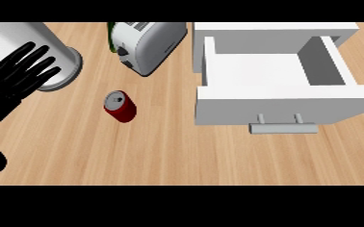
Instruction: Pick up the can, place it into the drawer and close the drawer
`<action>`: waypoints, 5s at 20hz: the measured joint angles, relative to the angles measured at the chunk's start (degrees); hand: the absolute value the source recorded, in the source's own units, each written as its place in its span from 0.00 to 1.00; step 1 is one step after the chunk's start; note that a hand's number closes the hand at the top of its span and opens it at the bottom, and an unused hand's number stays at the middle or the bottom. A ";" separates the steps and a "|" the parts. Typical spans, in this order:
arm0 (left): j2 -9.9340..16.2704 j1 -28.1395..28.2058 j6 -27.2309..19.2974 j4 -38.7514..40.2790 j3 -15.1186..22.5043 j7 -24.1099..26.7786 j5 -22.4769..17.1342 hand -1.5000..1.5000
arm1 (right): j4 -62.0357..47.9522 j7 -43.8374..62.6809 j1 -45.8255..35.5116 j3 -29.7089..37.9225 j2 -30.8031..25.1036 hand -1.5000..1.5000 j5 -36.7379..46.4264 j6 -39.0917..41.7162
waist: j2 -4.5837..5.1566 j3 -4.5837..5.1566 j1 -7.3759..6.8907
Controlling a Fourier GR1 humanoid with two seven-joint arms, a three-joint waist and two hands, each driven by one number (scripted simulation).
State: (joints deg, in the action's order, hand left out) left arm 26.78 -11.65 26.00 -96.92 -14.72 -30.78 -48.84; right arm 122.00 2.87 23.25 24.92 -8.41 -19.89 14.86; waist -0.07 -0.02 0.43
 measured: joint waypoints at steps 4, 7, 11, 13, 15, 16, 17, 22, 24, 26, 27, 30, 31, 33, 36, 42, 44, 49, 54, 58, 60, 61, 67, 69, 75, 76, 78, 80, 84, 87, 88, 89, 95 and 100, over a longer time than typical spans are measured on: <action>-2.91 -2.36 -0.32 4.00 1.89 1.92 3.97 0.00 | 1.03 0.39 0.70 0.41 1.34 0.00 0.27 1.36 | 0.05 0.01 0.10; -5.28 -3.40 -1.98 4.96 3.64 2.67 7.08 0.00 | 0.99 1.18 0.03 1.40 1.49 0.00 -0.36 1.98 | 0.06 0.03 0.07; -7.23 -4.46 -1.64 8.50 4.91 4.98 10.86 0.00 | 2.62 2.31 0.85 2.88 2.31 0.00 -1.31 3.13 | 0.06 0.02 0.10; -8.55 -4.30 -0.71 11.26 5.70 7.66 13.59 0.00 | 2.63 2.15 1.68 4.14 2.31 0.00 -2.21 4.38 | 0.07 0.03 0.17; -8.95 -3.96 -0.19 12.33 5.83 9.26 15.42 0.00 | 2.84 3.31 1.59 5.87 1.64 0.00 -3.67 4.95 | 0.07 0.02 0.11; -9.35 -4.37 0.42 14.15 6.08 11.00 17.01 0.00 | 2.53 3.11 1.73 6.30 1.69 0.00 -3.78 5.60 | 0.07 0.04 0.15; -9.58 -4.46 0.56 14.66 6.17 11.44 17.62 0.00 | 2.09 3.00 1.55 6.98 1.67 0.00 -4.10 6.26 | 0.07 0.03 0.12; -11.04 -5.04 1.59 20.87 6.64 17.99 23.52 0.00 | 3.39 3.39 1.88 8.05 3.42 0.00 -4.41 7.98 | 0.08 0.02 0.12; -11.55 -5.06 1.66 23.17 6.86 20.39 25.75 0.00 | 2.43 2.66 1.93 8.81 3.88 0.00 -4.32 9.15 | 0.08 0.04 0.11; -11.91 -4.80 1.84 25.56 6.84 23.10 27.68 0.00 | 2.43 3.37 1.14 8.52 4.41 0.00 -3.47 8.97 | 0.09 0.04 0.06; -11.85 -4.89 1.91 27.06 6.63 24.50 28.62 0.00 | 1.48 3.06 0.78 9.07 4.03 0.00 -3.48 9.53 | 0.11 0.04 0.05; -12.22 -6.26 1.65 32.29 6.20 29.21 31.55 0.00 | 1.93 3.72 0.63 9.46 4.65 0.00 -3.67 9.96 | 0.13 0.04 0.17; -12.23 -7.23 1.48 34.67 5.98 30.86 32.55 0.00 | 1.79 3.56 0.66 9.85 4.71 0.00 -3.79 10.36 | 0.14 0.04 0.22; -12.09 -8.08 1.32 37.88 5.61 33.66 34.06 0.00 | 2.14 3.92 1.16 10.74 4.73 0.00 -4.96 11.25 | 0.14 0.04 0.25; -11.48 -9.74 1.40 43.65 5.22 37.63 36.43 0.00 | 0.89 4.03 0.12 11.85 3.99 0.00 -5.09 12.05 | 0.16 0.05 0.27; -10.03 -12.74 2.49 56.50 4.42 46.75 40.53 0.00 | 2.27 5.65 -0.21 13.28 4.21 0.00 -6.63 12.59 | 0.24 0.06 0.48; -9.51 -14.59 3.12 61.05 4.25 49.25 41.68 0.00 | 3.24 6.56 0.29 13.57 4.59 0.00 -7.48 12.98 | 0.26 0.08 0.60; -8.86 -16.90 4.15 70.03 4.24 54.87 44.30 0.00 | 3.43 7.97 -0.05 15.34 3.64 0.00 -9.47 13.81 | 0.32 0.10 0.75; -10.33 -19.18 3.58 76.85 4.33 59.13 46.20 0.00 | 5.20 10.06 -0.27 15.75 4.23 0.00 -10.02 13.36 | 0.36 0.11 0.84; -10.76 -21.09 3.84 81.10 4.13 61.24 47.12 0.00 | 3.79 8.90 -0.09 16.70 4.64 0.00 -10.31 15.46 | 0.41 0.11 0.98; -11.18 -22.22 3.71 82.62 3.77 61.54 47.14 0.00 | 4.93 9.33 0.24 16.92 5.11 0.00 -10.56 15.54 | 0.43 0.11 1.04; -11.28 -22.76 3.91 83.31 3.47 61.67 46.99 0.00 | 4.93 10.07 0.10 17.40 4.57 0.00 -11.65 15.24 | 0.44 0.13 1.08; -12.13 -24.77 4.94 85.99 2.05 60.99 45.97 1.00 | 5.04 11.14 -0.06 18.55 4.53 0.00 -12.66 15.94 | 0.44 0.11 1.05; -12.51 -25.63 6.01 86.67 1.65 60.16 45.54 1.00 | 5.01 10.71 0.41 17.97 5.63 0.00 -12.18 16.60 | 0.48 0.12 1.14; -14.29 -26.65 9.26 85.66 1.97 58.47 45.25 1.00 | 5.54 11.12 0.39 17.62 6.73 0.00 -11.93 16.82 | 0.40 0.11 0.91; -14.44 -26.69 9.73 85.23 2.13 58.41 45.28 1.00 | 5.82 10.96 0.39 16.67 7.08 0.00 -11.26 16.08 | 0.38 0.10 0.85; -14.72 -27.17 9.70 84.03 1.80 58.03 44.68 1.00 | 5.96 11.04 1.05 17.45 7.03 0.00 -12.15 16.54 | 0.29 0.09 0.72; -16.24 -26.64 6.41 82.92 0.57 58.58 43.33 1.00 | 6.44 11.32 0.93 17.66 7.21 0.00 -11.98 16.13 | 0.13 0.05 0.30; -17.90 -24.40 -2.08 81.44 -3.84 61.86 39.40 1.00 | 7.00 11.41 2.17 18.32 7.70 0.00 -12.41 15.81 | -0.22 0.00 -0.41; -19.88 -23.55 -7.08 78.04 -5.32 62.93 37.43 1.00 | 6.98 10.87 2.56 17.99 7.93 0.00 -11.82 15.50 | -0.39 -0.06 -0.86; -20.80 -22.95 -8.30 76.16 -5.17 62.51 37.05 1.00 | 6.49 10.12 2.99 17.73 8.03 0.00 -11.58 15.59 | -0.46 -0.07 -0.97; -21.37 -22.47 -9.42 74.16 -5.09 62.00 36.63 1.00 | 6.88 9.73 3.75 17.42 8.11 0.00 -11.44 15.49 | -0.47 -0.08 -0.98; -24.92 -20.68 -16.33 59.16 -1.88 55.57 34.94 1.00 | 9.69 11.07 4.94 16.83 8.23 0.00 -12.63 13.56 | -0.69 -0.10 -1.34; -26.21 -19.09 -22.23 44.51 2.75 45.96 33.61 1.00 | 9.55 10.81 5.43 16.85 7.89 0.00 -13.22 13.46 | -0.64 -0.07 -1.23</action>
State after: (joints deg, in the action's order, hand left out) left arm 0.56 -30.74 3.77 -52.42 -11.97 15.19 -15.23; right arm 131.55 13.68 28.68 41.77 -0.53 -33.10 28.32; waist -0.71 -0.09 -0.80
